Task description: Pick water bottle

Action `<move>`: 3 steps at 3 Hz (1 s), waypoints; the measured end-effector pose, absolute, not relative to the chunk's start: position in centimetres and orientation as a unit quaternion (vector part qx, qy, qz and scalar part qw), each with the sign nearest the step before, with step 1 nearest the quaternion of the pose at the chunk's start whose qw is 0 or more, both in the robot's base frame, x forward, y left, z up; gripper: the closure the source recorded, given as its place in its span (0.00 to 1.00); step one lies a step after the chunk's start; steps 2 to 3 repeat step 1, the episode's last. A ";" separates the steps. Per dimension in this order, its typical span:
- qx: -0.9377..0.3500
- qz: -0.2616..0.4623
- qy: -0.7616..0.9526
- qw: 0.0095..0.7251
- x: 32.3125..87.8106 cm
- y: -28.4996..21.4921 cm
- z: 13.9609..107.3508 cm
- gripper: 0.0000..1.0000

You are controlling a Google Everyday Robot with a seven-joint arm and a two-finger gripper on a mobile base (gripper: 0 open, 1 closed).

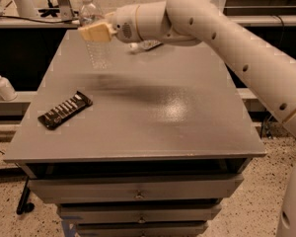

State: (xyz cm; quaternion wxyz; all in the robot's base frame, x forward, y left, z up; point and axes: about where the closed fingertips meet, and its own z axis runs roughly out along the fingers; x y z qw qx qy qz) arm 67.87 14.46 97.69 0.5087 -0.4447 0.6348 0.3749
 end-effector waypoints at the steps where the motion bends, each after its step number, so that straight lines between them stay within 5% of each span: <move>1: -0.445 0.375 0.631 0.513 68.0 14.5 98.4 1.00; 3: -0.445 0.375 0.631 0.513 68.0 14.5 98.4 1.00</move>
Offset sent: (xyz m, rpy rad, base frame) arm 0.0000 0.0000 0.0000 0.0000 0.0000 0.0000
